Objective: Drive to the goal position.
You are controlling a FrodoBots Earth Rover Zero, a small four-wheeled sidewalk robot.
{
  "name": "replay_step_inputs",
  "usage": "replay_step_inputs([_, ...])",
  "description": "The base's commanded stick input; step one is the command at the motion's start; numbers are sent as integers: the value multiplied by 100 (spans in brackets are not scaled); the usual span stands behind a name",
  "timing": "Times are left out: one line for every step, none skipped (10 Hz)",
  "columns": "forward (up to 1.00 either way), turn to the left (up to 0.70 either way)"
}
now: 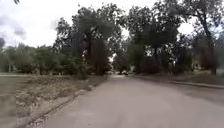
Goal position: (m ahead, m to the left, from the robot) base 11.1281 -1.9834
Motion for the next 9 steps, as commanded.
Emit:
replay_step_inputs([100,1])
replay_step_inputs([100,1])
replay_step_inputs([100,1])
replay_step_inputs([100,1])
replay_step_inputs([100,1])
replay_step_inputs([100,1])
replay_step_inputs([100,1])
replay_step_inputs([100,1])
replay_step_inputs([100,1])
